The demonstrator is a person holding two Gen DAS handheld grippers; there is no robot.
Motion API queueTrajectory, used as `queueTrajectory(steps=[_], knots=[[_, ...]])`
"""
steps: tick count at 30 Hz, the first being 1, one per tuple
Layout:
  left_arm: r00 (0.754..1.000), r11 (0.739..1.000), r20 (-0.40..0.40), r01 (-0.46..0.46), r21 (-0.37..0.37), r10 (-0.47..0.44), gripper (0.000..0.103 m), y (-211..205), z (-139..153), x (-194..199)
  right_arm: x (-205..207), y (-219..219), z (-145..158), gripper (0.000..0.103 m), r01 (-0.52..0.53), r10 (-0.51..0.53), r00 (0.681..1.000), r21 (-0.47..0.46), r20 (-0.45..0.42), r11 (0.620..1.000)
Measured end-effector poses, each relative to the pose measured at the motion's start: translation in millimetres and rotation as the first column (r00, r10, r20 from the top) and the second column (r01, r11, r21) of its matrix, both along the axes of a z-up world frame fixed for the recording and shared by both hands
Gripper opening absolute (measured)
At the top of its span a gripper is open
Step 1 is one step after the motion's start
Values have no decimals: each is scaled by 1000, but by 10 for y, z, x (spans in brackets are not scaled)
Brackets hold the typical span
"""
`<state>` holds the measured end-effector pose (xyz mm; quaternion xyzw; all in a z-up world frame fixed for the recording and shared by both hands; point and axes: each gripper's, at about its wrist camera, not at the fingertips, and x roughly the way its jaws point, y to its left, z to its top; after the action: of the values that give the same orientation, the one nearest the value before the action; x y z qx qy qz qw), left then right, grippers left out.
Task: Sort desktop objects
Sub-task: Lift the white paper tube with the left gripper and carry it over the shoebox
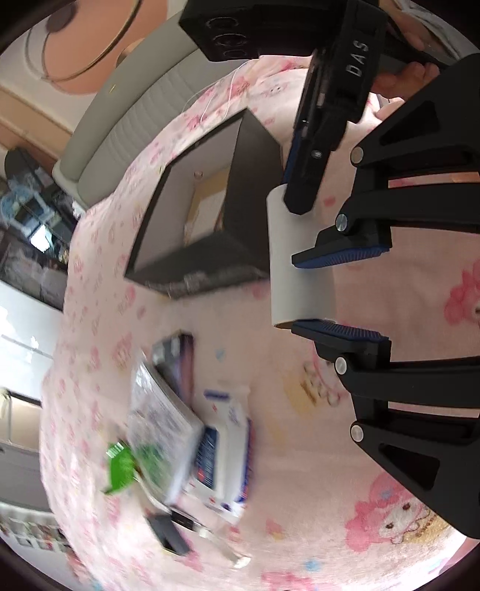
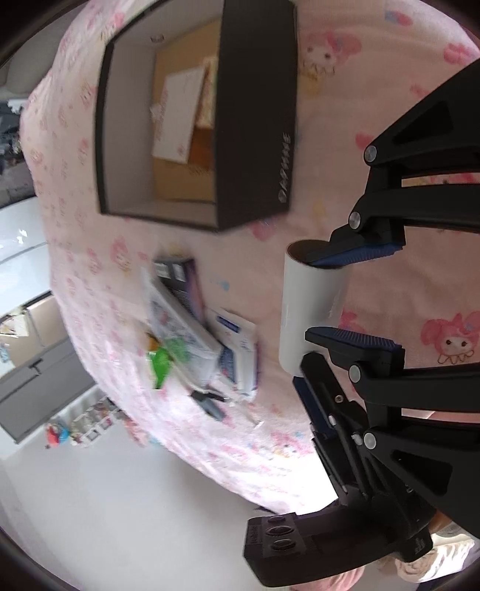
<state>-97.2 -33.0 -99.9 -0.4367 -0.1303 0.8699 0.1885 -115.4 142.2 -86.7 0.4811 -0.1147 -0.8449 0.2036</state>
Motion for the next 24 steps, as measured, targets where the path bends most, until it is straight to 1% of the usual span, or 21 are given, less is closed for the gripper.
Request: queueTrajectory(steps=[4,8,12,17,20,24], knots=[[998,999,-51,39,1,-39,29,259,175,-69,38,238,230,30,47,-47,997,4,-66,999],[995,997,-69,71,21,-69,29,518,276,-234,-8,454,357,30,82,-79,992,29,-102,996],[990,996,-102,94,-6,-94,29,817,373,-401,-129,693,444,30,115,-108,987,47,-120,992],[987,994,-119,107,-27,-110,30,1128,379,-665,-373,966,422,30,168,-162,980,47,-120,985],[988,994,-114,101,-34,-104,30,1209,334,-794,-517,1082,352,30,192,-188,976,28,-109,981],[991,995,-97,88,-45,-92,30,1240,231,-934,-675,1120,245,30,193,-190,978,23,-89,981]])
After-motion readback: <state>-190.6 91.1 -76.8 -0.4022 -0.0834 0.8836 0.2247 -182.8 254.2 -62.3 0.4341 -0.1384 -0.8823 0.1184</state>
